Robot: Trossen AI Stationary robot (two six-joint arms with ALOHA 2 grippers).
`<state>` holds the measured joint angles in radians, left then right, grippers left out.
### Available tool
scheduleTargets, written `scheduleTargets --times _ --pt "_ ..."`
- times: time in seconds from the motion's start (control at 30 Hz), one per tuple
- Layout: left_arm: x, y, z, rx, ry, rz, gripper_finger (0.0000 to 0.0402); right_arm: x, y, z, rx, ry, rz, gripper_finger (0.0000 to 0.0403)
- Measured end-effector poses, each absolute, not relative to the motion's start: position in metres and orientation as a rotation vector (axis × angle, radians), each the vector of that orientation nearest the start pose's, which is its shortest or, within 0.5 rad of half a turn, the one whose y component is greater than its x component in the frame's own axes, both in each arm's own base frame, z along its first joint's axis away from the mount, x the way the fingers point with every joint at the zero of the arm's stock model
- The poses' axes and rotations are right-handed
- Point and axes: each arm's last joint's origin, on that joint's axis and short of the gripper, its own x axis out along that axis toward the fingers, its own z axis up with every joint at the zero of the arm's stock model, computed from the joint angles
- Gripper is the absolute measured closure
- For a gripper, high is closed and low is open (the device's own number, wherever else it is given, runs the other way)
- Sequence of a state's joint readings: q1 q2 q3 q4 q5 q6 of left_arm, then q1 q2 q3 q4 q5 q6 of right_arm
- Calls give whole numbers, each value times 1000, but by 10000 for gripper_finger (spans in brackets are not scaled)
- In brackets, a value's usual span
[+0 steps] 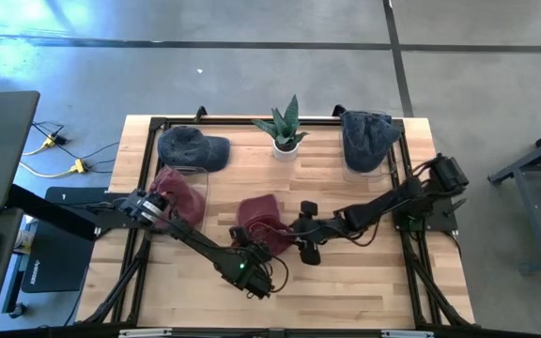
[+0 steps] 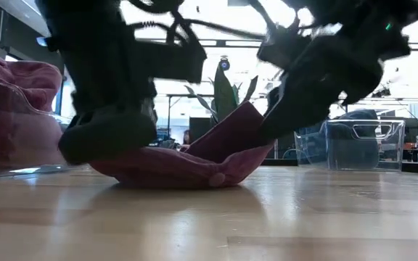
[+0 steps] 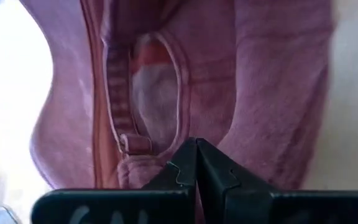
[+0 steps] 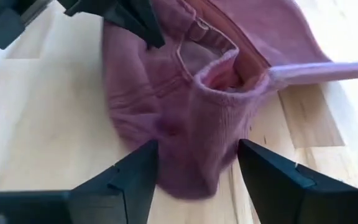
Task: Pick & Place hat
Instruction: Put the red cap into the left transparent bin
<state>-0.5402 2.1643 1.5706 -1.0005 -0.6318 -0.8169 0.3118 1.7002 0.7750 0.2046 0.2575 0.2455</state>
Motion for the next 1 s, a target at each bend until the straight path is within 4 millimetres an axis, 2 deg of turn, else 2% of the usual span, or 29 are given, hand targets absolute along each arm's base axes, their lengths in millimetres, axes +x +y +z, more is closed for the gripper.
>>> scheduleTargets --times 0.1,0.23,0.37,0.5,0.63,0.77,0.8,0.93,1.0 --pt "352 -190 139 170 1166 568 401 318 88 129 30 660 -39 186" --pt "348 -189 140 169 1192 596 401 324 81 122 26 637 -71 190" --pt "337 -194 158 179 1148 641 401 326 75 122 35 617 -156 202" --pt "331 -200 163 177 1116 655 401 326 74 123 27 603 -188 238" --pt "338 -202 173 126 984 660 401 327 75 125 13 575 -200 300" --pt "350 -196 171 114 897 678 401 328 80 128 -4 536 -195 381" --pt "354 -192 168 117 898 679 401 328 81 129 -13 532 -187 390" --pt "360 -176 140 124 963 688 401 327 85 129 -24 530 -170 376" --pt "364 -170 129 75 993 651 401 327 86 129 -30 531 -156 372"
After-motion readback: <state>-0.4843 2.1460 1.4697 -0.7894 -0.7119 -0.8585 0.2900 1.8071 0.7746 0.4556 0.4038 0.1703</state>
